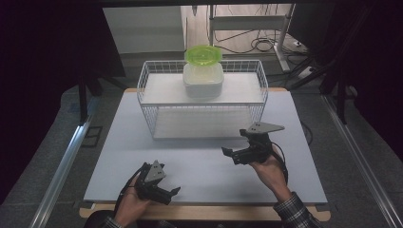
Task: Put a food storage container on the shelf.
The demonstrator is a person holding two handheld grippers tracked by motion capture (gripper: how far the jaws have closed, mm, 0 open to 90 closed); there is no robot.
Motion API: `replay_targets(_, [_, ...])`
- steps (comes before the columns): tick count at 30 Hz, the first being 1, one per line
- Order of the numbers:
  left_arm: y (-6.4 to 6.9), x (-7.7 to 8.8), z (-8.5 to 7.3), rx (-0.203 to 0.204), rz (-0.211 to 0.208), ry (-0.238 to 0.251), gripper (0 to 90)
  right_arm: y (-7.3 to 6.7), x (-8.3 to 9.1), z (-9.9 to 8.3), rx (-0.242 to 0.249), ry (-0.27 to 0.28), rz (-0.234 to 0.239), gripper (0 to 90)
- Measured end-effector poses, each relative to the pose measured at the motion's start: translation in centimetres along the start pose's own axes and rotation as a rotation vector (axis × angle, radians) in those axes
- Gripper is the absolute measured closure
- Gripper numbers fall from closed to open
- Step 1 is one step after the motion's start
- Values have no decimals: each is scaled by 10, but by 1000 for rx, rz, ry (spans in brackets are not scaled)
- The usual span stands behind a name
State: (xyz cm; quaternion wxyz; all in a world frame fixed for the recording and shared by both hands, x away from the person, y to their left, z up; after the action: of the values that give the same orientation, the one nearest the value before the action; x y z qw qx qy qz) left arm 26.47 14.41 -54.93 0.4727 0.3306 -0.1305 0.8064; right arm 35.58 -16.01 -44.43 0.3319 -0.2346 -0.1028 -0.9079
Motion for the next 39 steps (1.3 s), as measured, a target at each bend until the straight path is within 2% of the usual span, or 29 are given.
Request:
replay_targets(5, [0, 0, 0, 6, -3, 2, 10, -1, 4, -16, -1, -18, -30, 5])
replay_targets(11, [-1, 1, 0, 18, -21, 27, 8, 5, 10, -37, -20, -42, -31, 0])
replay_targets(21, [-1, -1, -1, 13, -16, 9, 8, 13, 21, -65, -33, -85, -65, 0])
replay_targets(39, [-2, -2, -2, 12, -17, 3, 5, 9, 13, -99, 5, -208, -104, 0])
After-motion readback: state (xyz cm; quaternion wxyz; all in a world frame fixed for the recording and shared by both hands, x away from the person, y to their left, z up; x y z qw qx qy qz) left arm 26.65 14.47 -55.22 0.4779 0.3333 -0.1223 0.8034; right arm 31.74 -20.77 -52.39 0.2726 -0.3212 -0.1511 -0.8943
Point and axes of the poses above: each handheld gripper's, and its own axes: x roughly backward along the jaws, z roughly out of its top, y roughly to its right, the point moved 3 cm from there along -x, roughly forward along the jaws, and after that the axes turned 13 degrees about -z, right-handed, at the moved point
